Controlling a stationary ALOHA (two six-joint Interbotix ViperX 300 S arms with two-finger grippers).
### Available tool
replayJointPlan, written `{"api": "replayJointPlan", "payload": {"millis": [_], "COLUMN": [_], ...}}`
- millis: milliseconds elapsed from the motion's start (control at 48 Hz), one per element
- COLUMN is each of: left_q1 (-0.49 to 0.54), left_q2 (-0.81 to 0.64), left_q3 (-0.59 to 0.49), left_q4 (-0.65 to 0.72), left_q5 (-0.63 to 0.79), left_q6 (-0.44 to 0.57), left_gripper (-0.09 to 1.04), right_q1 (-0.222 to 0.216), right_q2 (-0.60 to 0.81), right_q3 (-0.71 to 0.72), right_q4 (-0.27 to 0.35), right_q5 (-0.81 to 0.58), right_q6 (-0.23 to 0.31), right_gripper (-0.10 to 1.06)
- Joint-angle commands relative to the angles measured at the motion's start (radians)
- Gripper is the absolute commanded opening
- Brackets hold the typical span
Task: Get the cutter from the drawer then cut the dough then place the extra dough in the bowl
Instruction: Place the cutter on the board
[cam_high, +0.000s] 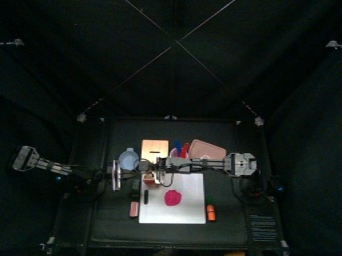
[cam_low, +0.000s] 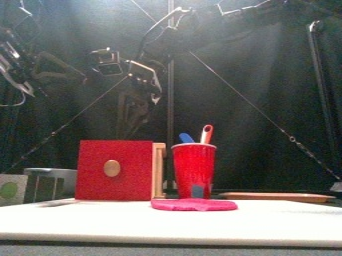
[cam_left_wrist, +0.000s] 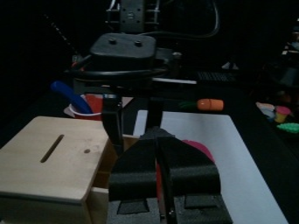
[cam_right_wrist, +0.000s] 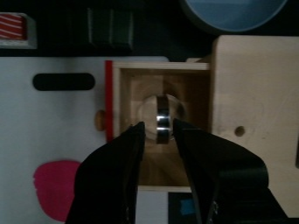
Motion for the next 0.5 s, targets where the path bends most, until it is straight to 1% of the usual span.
{"api": "replayJointPlan", "payload": {"millis": [21, 167, 500], "left_q1": [0.002, 0.002, 0.002], "left_q2": [0.002, 0.002, 0.002], "left_q3": [-0.008, -0.003, 0.003], "left_q4": [-0.003, -0.014, -0.031], "left_q5": [0.008, 0.032, 0.035], "left_q6": [-0.002, -0.002, -0.002], "left_gripper": [0.25, 0.25, 0.25], "right_q1": [-0.006, 0.002, 0.002], "right_q2": [-0.017, -0.011, 0.025], "right_q3": [-0.029, -0.028, -0.032], "right_q4": [0.006, 0.011, 0.012], "right_q5": [-0.005, -0.006, -0.009], "right_q6": [0.0, 0.002, 0.003], "right_gripper": [0.71, 0.71, 0.71]}}
